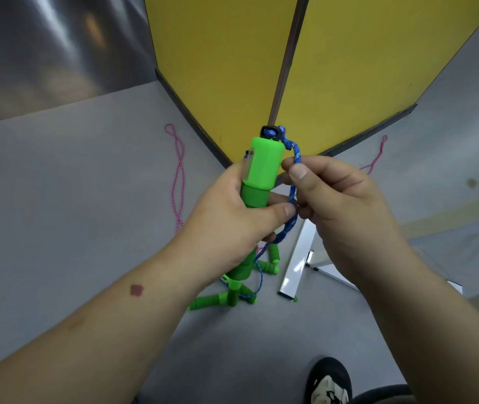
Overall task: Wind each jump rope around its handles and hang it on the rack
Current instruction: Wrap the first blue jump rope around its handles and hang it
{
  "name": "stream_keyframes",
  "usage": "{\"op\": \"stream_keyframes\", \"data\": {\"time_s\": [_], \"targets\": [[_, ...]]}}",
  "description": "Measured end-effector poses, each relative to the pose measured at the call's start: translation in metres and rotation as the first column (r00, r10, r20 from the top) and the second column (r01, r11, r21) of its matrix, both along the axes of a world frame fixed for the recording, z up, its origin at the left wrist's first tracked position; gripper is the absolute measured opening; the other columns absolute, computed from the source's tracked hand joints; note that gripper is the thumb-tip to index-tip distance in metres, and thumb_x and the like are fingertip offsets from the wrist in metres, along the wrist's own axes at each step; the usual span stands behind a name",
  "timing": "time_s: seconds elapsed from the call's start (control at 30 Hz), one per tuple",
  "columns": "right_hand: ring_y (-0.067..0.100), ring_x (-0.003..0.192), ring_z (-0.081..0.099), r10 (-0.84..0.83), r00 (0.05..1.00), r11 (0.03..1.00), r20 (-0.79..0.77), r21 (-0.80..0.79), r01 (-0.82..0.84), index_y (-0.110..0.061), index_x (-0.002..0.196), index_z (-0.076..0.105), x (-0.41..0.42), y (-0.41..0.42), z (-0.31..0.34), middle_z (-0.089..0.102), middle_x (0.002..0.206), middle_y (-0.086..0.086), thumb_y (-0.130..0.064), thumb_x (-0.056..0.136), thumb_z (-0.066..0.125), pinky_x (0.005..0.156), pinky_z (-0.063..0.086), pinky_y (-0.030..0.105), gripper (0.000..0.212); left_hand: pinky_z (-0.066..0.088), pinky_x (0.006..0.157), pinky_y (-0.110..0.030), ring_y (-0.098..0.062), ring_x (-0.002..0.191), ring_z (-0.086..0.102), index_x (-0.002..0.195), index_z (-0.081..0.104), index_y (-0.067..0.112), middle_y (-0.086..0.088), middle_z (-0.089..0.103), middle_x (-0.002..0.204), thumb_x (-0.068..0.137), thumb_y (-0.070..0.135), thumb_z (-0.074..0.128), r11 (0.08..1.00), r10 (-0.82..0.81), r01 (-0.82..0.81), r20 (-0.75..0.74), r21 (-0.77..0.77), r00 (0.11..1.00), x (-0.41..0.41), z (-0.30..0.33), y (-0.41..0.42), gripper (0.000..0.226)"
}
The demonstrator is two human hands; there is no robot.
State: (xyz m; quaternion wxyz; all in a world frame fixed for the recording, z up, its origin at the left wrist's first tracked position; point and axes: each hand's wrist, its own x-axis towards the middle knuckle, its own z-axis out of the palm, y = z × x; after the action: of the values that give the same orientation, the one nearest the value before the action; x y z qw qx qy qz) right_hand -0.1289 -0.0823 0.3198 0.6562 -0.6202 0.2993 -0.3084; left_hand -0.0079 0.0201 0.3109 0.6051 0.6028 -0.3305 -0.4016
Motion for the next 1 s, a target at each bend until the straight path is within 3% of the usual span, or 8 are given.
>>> {"op": "stream_keyframes", "data": {"time_s": [0.07,0.23,0.37,0.47,0.63,0.73,0.87,1.0], "targets": [[0.009,0.068,0.055,-0.003,1.0,1.0,-0.027,-0.009,0.003,-0.02,0.101,0.076,0.0,0.0,-0.002,0.076,0.09,-0.005,-0.021,0.095,0.066,0.062,0.044,0.027,0.011,0.058,0.066,-0.037,-0.015,0.065,0.068,0.113,0.063,0.034,0.005,0.074,0.073,0.088,0.0,0.077,1.0,0.013,-0.014,-0.02,-0.017,1.0,-0.001,0.0,-0.001,0.044],[0.025,0.086,0.06,0.15,0.979,0.988,-0.135,0.058,-0.144,-0.017,0.103,0.076,0.0,0.001,-0.009,0.075,0.103,0.013,-0.035,0.091,0.061,0.07,0.046,0.035,0.026,0.055,0.061,-0.026,-0.015,0.059,0.065,0.123,0.061,0.02,0.0,0.066,0.071,0.089,-0.002,0.075,0.979,0.141,-0.166,-0.197,-0.12,0.97,0.008,0.006,-0.003,0.043],[0.017,0.084,0.064,0.263,0.949,0.965,-0.174,0.068,-0.255,-0.017,0.103,0.076,-0.002,0.002,-0.008,0.076,0.102,0.014,-0.021,0.088,0.068,0.075,0.053,0.033,0.017,0.056,0.061,-0.026,-0.018,0.068,0.072,0.12,0.06,0.021,0.0,0.066,0.075,0.091,-0.001,0.074,0.951,0.235,-0.274,-0.247,-0.141,0.94,0.017,0.007,-0.003,0.039],[0.015,0.081,0.067,0.247,0.964,0.966,-0.095,0.101,-0.237,-0.015,0.1,0.076,-0.002,0.002,-0.007,0.074,0.089,0.009,-0.004,0.086,0.072,0.072,0.055,0.03,0.018,0.056,0.061,-0.026,-0.021,0.075,0.075,0.119,0.058,0.021,0.002,0.066,0.075,0.092,0.0,0.073,0.938,0.277,-0.323,-0.288,-0.128,0.917,0.022,0.006,-0.003,0.037],[0.017,0.086,0.069,0.159,0.98,0.962,0.117,0.206,-0.181,-0.01,0.103,0.073,0.002,0.004,-0.002,0.076,0.092,0.007,0.006,0.069,0.069,0.086,0.057,0.031,0.037,0.062,0.068,-0.037,-0.02,0.081,0.075,0.118,0.061,0.027,-0.002,0.072,0.087,0.089,0.009,0.079,0.966,0.242,-0.251,-0.124,-0.058,0.962,0.018,0.003,0.0,0.038],[0.016,0.083,0.071,0.062,0.987,0.973,0.151,0.21,-0.094,-0.009,0.1,0.071,0.004,0.005,0.0,0.075,0.085,0.005,0.01,0.065,0.078,0.081,0.057,0.029,0.04,0.063,0.074,-0.044,-0.021,0.083,0.074,0.116,0.063,0.027,-0.006,0.074,0.093,0.092,0.009,0.077,0.986,0.162,-0.166,-0.112,-0.032,0.98,0.017,0.004,0.001,0.034],[0.014,0.074,0.071,-0.104,0.965,0.935,0.241,0.355,0.012,-0.006,0.098,0.069,0.006,0.004,0.004,0.071,0.078,0.003,0.013,0.078,0.065,0.072,0.058,0.025,0.027,0.062,0.086,-0.049,-0.018,0.097,0.075,0.116,0.066,0.029,0.001,0.077,0.105,0.083,0.01,0.078,1.0,0.013,-0.015,-0.18,-0.009,0.984,0.015,0.003,0.002,0.039],[0.014,0.072,0.071,-0.178,0.949,0.911,0.261,0.409,0.058,-0.005,0.101,0.068,0.004,0.001,0.006,0.07,0.077,0.002,0.013,0.084,0.062,0.073,0.059,0.025,0.025,0.058,0.095,-0.06,-0.026,0.105,0.074,0.112,0.069,0.037,-0.003,0.076,0.112,0.07,0.011,0.081,1.0,-0.013,0.014,-0.039,0.025,0.999,0.011,0.0,0.002,0.051]]}}
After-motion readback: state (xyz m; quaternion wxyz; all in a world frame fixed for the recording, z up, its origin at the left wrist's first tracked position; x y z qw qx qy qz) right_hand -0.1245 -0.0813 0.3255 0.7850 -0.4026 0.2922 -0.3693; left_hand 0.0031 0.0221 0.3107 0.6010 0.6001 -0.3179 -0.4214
